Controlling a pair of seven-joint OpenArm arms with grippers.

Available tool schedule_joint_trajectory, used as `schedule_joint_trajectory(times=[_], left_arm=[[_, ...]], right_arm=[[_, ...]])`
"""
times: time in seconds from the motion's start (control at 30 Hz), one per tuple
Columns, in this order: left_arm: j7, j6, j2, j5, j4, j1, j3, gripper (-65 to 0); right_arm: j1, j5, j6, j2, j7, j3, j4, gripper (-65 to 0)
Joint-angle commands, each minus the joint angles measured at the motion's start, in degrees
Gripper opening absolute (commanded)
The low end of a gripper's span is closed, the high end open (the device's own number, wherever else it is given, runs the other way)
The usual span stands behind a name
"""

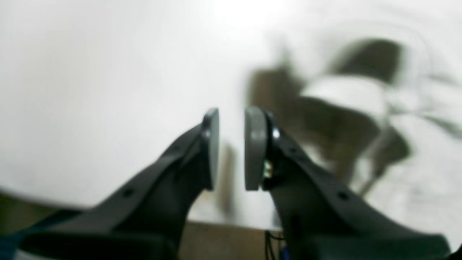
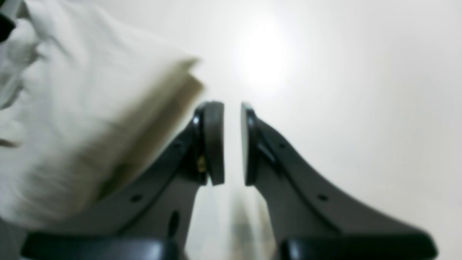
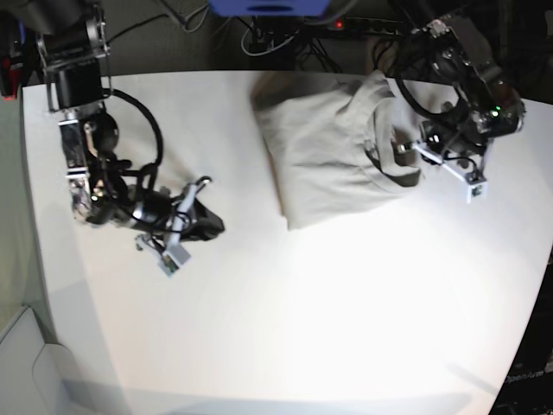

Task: Layout the t-shirt on the table in an organized manner, then fold the t-shirt properly
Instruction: 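Grasp the bundle edge with the left gripper and flip it over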

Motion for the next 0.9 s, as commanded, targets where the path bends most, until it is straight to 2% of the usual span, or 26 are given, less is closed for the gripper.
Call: schedule_joint_trajectory(times=[0.0, 0.13, 0.33, 0.6, 0.8, 0.87], left_arm=[[-0.6, 0.1, -0.2, 0.1, -0.4, -0.8, 0.5, -52.8], [-3.2, 0.2, 0.3, 0.1, -5.3, -2.5, 2.3, -52.8], [-8.8, 0.3, 0.5, 0.1, -12.6, -4.2, 6.0, -52.8], [-16.0, 0.3, 1.2, -0.2, -24.9, -11.5, 12.6, -52.8], [-26.9, 0.3, 5.0, -0.5, -40.0, -21.1, 17.0, -52.8], [-30.0, 0.2, 5.0, -0.6, -43.7, -24.8, 17.7, -52.8]], right_arm=[[0.1, 1.3, -0.7, 1.1, 1.2, 2.2, 1.9, -57.3], [-4.4, 1.3, -0.7, 4.2, -0.3, 9.1, 6.3, -57.3], [-10.8, 1.2, -0.7, 6.1, -2.4, 16.2, 12.3, -57.3], [-22.2, 1.2, -0.7, 5.9, -2.4, 20.1, 20.2, -57.3], [-27.5, 1.1, -0.7, 3.7, -1.9, 20.0, 21.9, -57.3], [-27.7, 1.1, -0.7, 3.5, -2.3, 20.0, 21.8, -57.3]])
